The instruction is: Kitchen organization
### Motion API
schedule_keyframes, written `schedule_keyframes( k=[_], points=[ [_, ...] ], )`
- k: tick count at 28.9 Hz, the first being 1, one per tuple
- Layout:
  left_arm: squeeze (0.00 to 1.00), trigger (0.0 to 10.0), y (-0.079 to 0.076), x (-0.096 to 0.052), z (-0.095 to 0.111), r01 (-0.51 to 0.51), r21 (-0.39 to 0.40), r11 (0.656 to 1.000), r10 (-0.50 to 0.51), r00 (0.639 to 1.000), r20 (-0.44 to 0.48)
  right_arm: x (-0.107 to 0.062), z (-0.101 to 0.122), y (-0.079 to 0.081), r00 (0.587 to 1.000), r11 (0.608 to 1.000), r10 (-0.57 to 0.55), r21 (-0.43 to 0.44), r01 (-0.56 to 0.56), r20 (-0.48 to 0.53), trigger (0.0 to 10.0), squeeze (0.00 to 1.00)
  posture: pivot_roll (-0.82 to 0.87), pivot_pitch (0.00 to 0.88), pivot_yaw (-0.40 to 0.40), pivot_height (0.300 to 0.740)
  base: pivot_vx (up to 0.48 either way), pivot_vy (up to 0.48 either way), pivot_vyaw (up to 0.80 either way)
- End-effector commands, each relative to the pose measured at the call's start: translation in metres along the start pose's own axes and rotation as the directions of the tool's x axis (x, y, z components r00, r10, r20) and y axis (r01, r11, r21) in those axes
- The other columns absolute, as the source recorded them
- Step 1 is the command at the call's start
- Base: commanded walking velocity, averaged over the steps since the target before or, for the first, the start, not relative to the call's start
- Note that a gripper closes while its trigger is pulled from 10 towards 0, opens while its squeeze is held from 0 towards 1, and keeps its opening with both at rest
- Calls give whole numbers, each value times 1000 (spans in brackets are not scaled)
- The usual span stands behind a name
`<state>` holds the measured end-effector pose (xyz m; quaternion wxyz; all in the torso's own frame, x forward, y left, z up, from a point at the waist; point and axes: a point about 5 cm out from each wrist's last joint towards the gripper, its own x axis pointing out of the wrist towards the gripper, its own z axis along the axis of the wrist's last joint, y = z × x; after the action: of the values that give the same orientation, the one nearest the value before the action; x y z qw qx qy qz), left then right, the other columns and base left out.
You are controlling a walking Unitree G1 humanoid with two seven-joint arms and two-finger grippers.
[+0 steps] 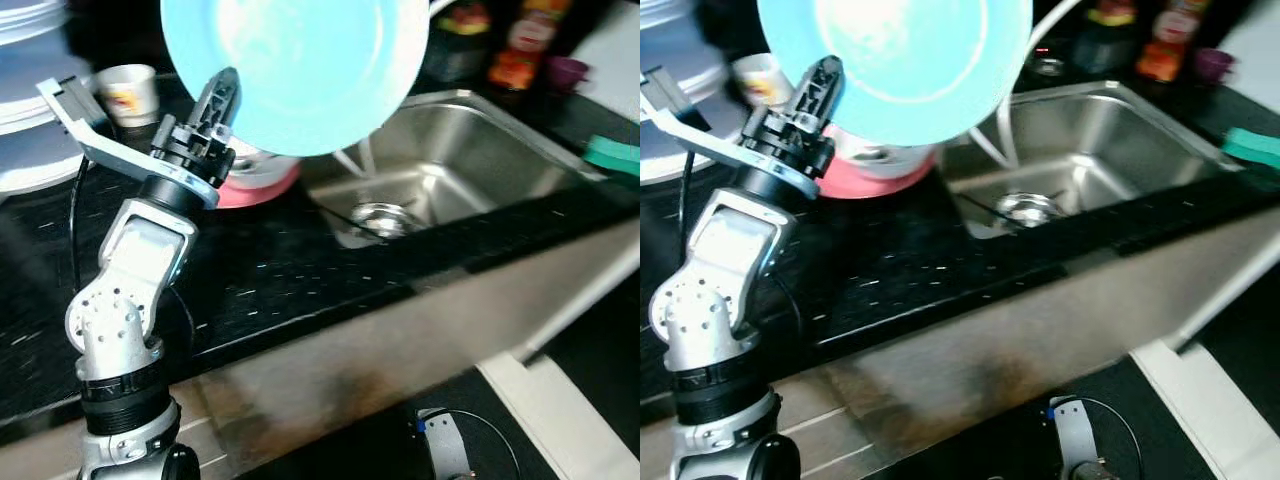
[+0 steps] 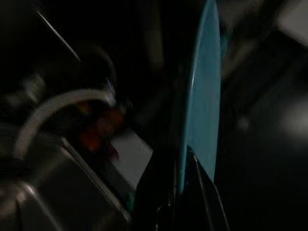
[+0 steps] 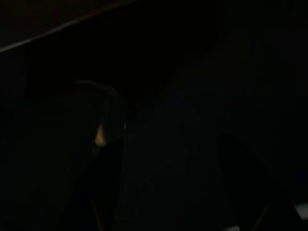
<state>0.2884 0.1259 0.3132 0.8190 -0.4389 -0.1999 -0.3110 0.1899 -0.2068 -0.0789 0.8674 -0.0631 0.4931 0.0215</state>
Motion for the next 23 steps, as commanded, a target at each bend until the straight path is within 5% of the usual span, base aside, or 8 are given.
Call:
schedule_keyframes(
  k=[1,7,23],
  points=[
    [0,10000,-3,-1,-1,22,33,999,-22,1000,1,0,-4,-1,1000,1000,-3,14,3,-11,10000,0,41,62,1,740,0,0,-800],
    [0,10000,-9,0,-9,43,99,994,-40,999,-32,0,-4,-1,1000,1000,-6,11,6,-5,10000,0,41,65,1,740,0,0,0],
    [0,10000,-3,0,-12,37,125,991,-35,999,-22,0,-2,1,1000,1000,1,8,-1,1,10000,0,42,60,3,740,0,-440,0]
  ],
)
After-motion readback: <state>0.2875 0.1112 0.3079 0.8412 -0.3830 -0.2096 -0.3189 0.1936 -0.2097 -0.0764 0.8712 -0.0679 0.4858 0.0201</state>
